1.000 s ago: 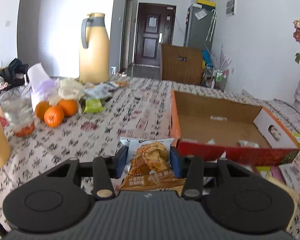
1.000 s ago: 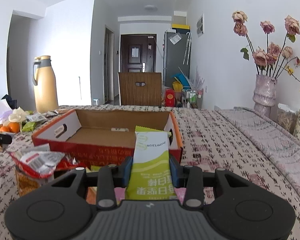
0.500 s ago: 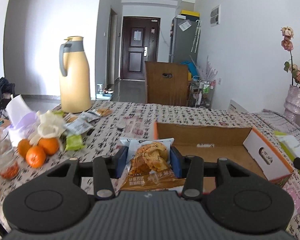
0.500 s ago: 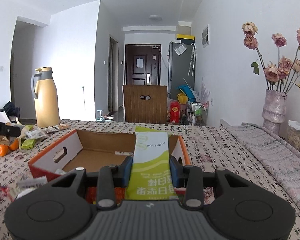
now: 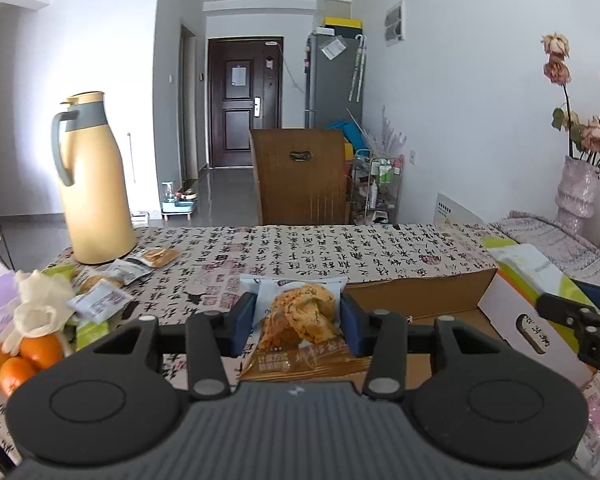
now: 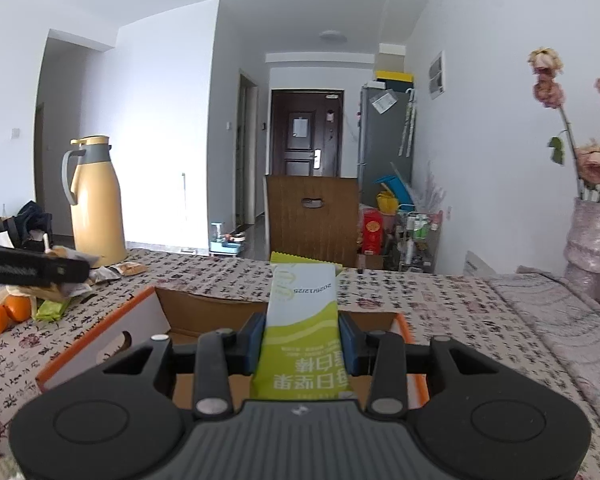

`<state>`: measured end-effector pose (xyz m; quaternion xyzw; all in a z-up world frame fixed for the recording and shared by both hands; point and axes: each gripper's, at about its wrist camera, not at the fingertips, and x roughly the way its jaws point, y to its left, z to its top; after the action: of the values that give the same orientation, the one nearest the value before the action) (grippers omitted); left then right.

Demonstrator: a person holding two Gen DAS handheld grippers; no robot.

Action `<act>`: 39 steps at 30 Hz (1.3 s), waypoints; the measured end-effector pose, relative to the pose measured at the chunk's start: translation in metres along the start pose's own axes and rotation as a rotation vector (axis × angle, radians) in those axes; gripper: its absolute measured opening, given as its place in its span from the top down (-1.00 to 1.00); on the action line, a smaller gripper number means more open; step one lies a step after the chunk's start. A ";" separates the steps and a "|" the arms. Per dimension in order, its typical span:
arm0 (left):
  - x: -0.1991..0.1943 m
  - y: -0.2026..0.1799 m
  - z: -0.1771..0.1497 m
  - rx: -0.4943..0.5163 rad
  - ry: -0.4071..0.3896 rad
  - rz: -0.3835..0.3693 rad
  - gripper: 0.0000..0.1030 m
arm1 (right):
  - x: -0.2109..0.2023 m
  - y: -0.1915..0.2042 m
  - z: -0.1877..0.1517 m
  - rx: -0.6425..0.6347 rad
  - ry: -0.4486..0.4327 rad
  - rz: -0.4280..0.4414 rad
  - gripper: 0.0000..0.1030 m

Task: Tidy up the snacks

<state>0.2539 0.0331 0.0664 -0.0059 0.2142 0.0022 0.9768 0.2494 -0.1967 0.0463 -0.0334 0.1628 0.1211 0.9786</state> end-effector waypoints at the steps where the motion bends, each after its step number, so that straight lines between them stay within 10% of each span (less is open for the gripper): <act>1: 0.005 0.000 0.000 -0.002 0.004 -0.002 0.11 | 0.006 0.002 0.001 0.000 0.006 0.006 0.27; 19: 0.041 0.002 -0.014 0.001 0.050 -0.029 0.10 | 0.051 0.003 -0.022 0.026 0.093 0.034 0.24; 21: 0.039 0.002 -0.015 -0.002 0.037 -0.030 -0.13 | 0.049 0.002 -0.021 0.031 0.089 0.034 0.24; 24: 0.031 0.002 -0.015 -0.011 -0.006 -0.011 -1.00 | 0.049 -0.002 -0.022 0.053 0.084 0.024 -0.51; 26: 0.026 0.001 -0.015 -0.009 -0.035 -0.004 -1.00 | 0.048 -0.006 -0.022 0.070 0.072 0.015 -0.98; 39: 0.029 0.003 -0.016 -0.028 -0.022 0.003 -1.00 | 0.049 -0.013 -0.022 0.098 0.074 0.013 -1.00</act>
<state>0.2734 0.0356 0.0401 -0.0194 0.2034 0.0069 0.9789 0.2908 -0.2007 0.0094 0.0110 0.2048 0.1179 0.9716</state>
